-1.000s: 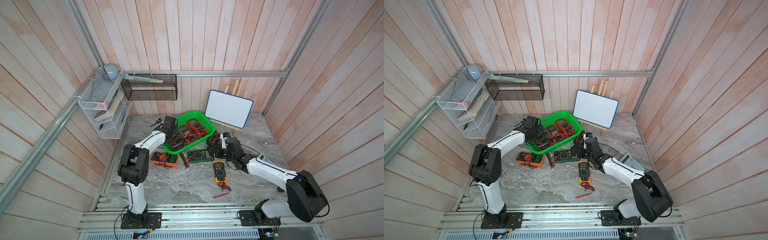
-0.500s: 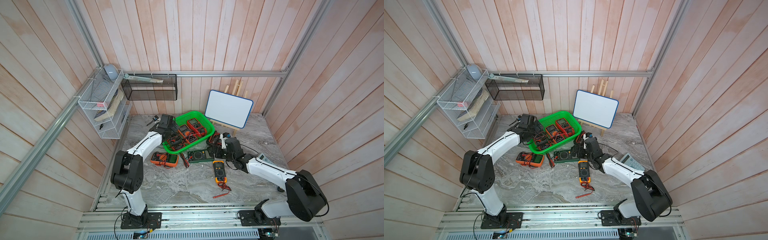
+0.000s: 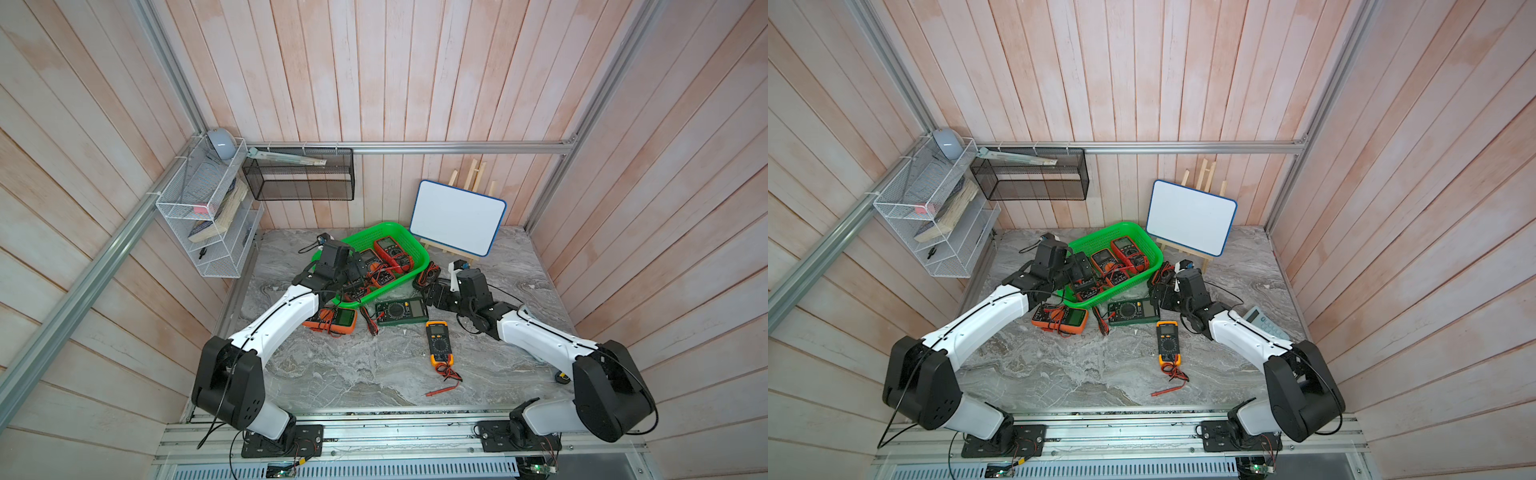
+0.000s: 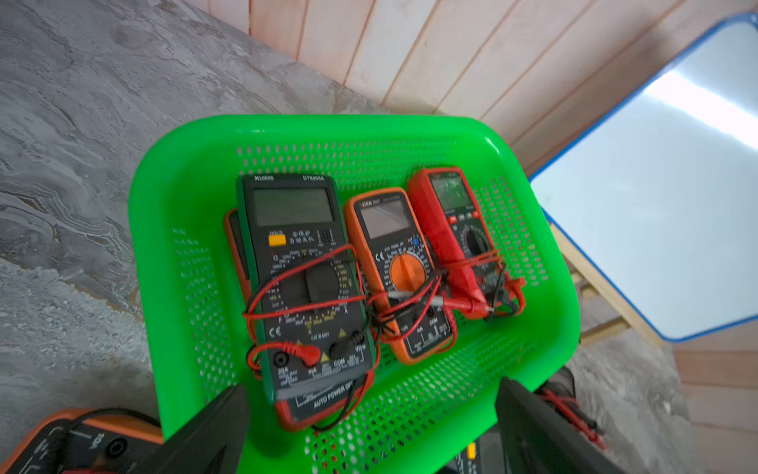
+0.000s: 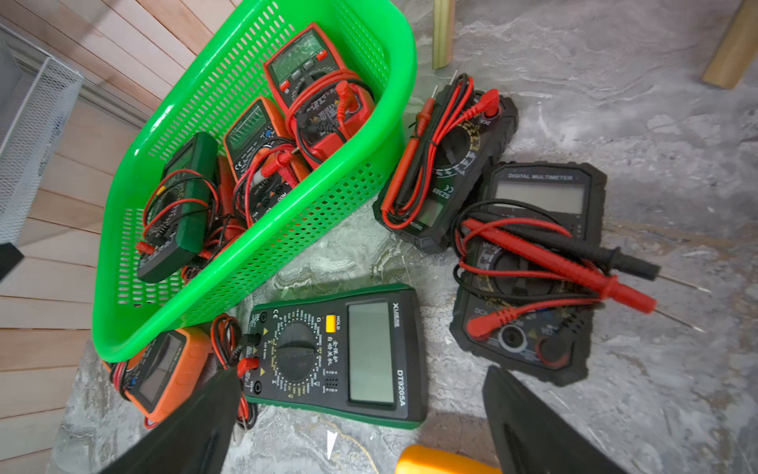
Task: Put the multimeter into the basket
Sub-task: Place the multimeter in the basket, then adjust the basket at the center of the board.
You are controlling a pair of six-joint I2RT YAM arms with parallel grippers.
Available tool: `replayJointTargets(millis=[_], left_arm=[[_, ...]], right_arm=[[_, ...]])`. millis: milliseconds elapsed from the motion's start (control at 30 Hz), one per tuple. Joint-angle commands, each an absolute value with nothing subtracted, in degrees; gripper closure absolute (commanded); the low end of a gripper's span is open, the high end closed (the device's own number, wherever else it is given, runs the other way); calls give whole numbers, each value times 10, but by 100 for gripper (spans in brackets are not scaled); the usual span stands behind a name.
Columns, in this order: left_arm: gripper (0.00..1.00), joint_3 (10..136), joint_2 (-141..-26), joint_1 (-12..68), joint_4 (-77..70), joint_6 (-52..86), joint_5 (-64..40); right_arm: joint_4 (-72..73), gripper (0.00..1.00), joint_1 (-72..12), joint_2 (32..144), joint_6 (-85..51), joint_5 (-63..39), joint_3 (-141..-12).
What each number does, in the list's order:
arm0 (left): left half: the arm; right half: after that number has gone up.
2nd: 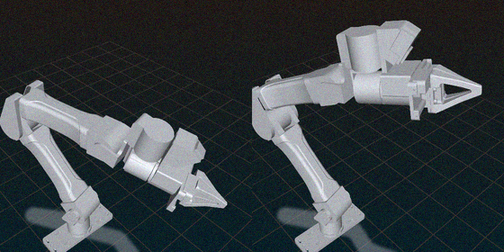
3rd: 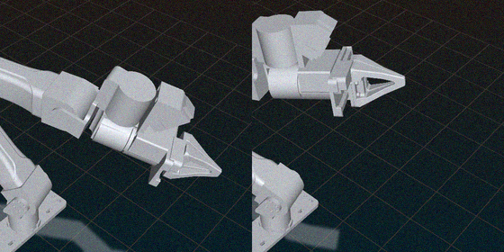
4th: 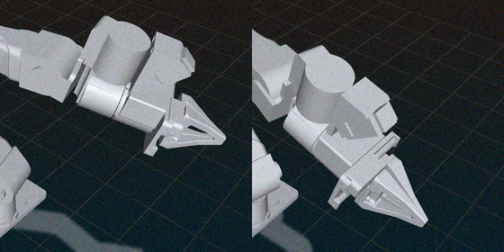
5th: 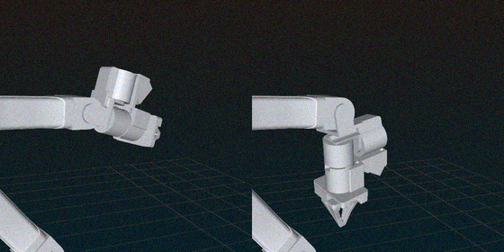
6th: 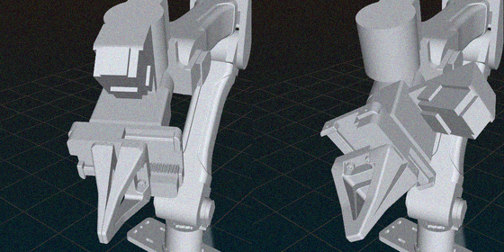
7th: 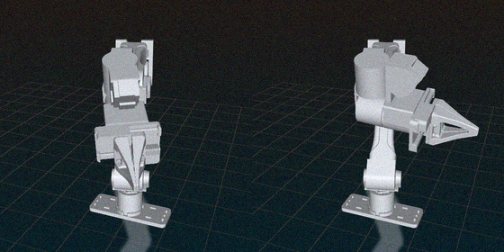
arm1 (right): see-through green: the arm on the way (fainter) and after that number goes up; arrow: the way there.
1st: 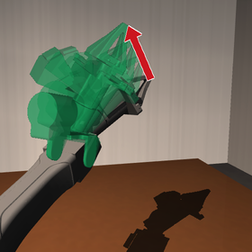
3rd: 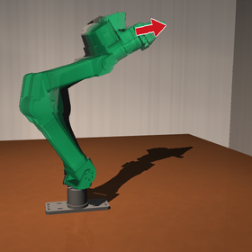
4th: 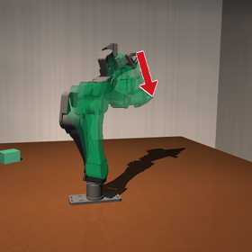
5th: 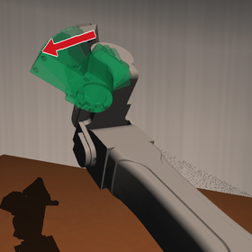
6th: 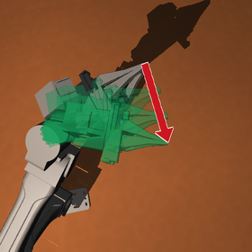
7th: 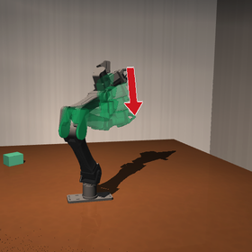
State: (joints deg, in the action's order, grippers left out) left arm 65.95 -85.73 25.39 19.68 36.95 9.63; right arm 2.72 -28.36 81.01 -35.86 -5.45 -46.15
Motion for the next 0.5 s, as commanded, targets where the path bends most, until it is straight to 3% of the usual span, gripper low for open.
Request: replayJointTargets(millis=[0,167,467], left_arm=[[0,611,-815,264,202,318,99],[0,514,-742,248,193,343,128],[0,388,-685,86,113,492,11]], right_arm=[[24,2,-285,812,-376,-86,-475],[22,2,-293,808,-381,-97,-473],[33,2,-319,812,-360,-120,-487]])
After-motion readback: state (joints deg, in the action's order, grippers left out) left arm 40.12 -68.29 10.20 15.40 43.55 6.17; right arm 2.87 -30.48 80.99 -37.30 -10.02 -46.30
